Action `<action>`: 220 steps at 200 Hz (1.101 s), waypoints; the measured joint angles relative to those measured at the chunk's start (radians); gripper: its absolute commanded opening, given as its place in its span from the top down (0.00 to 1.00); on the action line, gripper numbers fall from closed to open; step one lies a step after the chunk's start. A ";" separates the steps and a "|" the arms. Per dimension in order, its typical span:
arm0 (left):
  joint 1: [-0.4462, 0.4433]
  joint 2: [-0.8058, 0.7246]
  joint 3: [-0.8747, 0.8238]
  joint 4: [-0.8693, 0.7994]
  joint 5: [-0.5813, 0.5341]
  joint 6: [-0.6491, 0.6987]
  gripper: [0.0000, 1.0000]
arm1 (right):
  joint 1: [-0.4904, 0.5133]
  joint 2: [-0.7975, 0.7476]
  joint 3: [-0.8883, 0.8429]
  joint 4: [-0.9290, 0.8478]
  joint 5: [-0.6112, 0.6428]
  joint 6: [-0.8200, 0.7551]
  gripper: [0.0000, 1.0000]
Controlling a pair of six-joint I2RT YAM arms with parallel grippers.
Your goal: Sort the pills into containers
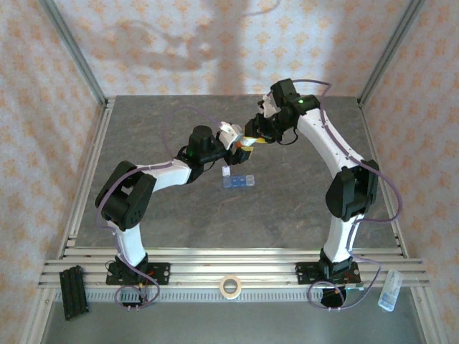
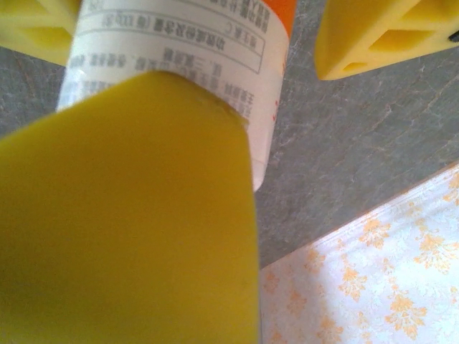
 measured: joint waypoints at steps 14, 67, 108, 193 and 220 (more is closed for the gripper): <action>0.000 0.000 0.000 0.001 0.000 -0.002 0.32 | 0.000 0.000 0.000 0.000 0.000 0.000 0.65; 0.000 0.000 0.000 0.002 0.003 -0.003 0.34 | 0.000 0.000 -0.011 0.008 -0.003 0.000 0.65; 0.000 0.000 0.000 0.002 0.014 -0.010 0.40 | 0.000 0.000 -0.011 0.009 -0.004 0.000 0.65; -0.002 0.000 0.007 -0.001 0.037 -0.029 0.74 | -0.001 0.000 -0.011 0.020 -0.007 0.010 0.58; -0.002 0.000 0.007 0.005 0.036 -0.064 0.93 | -0.001 0.000 -0.011 0.027 -0.006 0.019 0.50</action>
